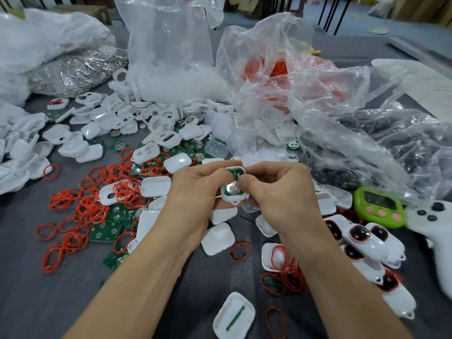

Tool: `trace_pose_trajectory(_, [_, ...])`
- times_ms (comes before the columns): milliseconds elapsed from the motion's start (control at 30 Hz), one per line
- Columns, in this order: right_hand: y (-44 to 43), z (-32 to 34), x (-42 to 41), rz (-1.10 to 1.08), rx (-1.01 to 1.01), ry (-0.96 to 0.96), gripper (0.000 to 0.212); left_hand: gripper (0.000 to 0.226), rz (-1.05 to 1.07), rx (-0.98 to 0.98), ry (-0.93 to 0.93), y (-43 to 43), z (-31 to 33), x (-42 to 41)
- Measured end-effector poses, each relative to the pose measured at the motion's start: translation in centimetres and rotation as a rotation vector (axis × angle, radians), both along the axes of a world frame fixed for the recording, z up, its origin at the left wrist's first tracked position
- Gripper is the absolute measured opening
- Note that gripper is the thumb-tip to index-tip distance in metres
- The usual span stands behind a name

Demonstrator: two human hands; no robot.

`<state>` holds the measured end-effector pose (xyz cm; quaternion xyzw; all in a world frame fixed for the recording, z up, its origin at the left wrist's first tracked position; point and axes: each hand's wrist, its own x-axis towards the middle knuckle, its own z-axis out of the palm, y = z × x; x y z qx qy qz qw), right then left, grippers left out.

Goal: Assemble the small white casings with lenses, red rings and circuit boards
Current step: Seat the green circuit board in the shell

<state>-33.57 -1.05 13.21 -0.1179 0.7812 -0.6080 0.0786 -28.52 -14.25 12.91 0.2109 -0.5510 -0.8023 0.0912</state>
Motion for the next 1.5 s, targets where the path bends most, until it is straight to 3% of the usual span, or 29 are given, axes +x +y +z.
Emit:
trace_pose_trajectory(267, [-0.1,0.0,0.1,-0.018,-0.034,-0.019,0.009,0.023,-0.045,0.041,0.033,-0.3,0.1,0.1])
trace_pose_trajectory(400, [0.2,0.4,-0.1,-0.036,-0.059,-0.011,0.011,0.038,-0.131,0.021,0.097,-0.1,0.1,0.3])
trace_pose_trajectory(600, [0.0,0.2,0.0,-0.029,-0.049,-0.032,0.008,0.043,-0.091,-0.011,0.082,-0.1,-0.1,0.3])
trace_pose_trajectory(1067, [0.9,1.5,-0.2,-0.025,0.018,-0.046,0.011,0.03,-0.148,0.029,0.003,-0.3,0.0,0.0])
trace_pose_trajectory(1167, [2.9,2.4,-1.7,-0.144,0.199,0.14,0.013,0.03,-0.118,0.094,-0.009,-0.7,0.2,0.0])
trace_pose_trajectory(1267, [5.2,4.1,-2.5,0.053,0.502,0.24,0.024,0.03,-0.087,0.141,-0.014,-1.0,0.5,0.1])
trace_pose_trajectory(1367, [5.9,4.8,-2.4,0.233,0.8,0.211,0.03,0.029,-0.07,0.141,-0.019,-1.1,0.5,0.0])
trace_pose_trajectory(1433, [5.8,4.8,-2.4,0.224,0.907,0.191,0.028,0.03,-0.068,0.132,-0.022,-1.0,0.5,0.0])
trace_pose_trajectory(1500, [5.5,4.8,-2.4,0.186,0.881,0.204,0.027,0.029,-0.06,0.125,-0.022,-1.0,0.5,0.0])
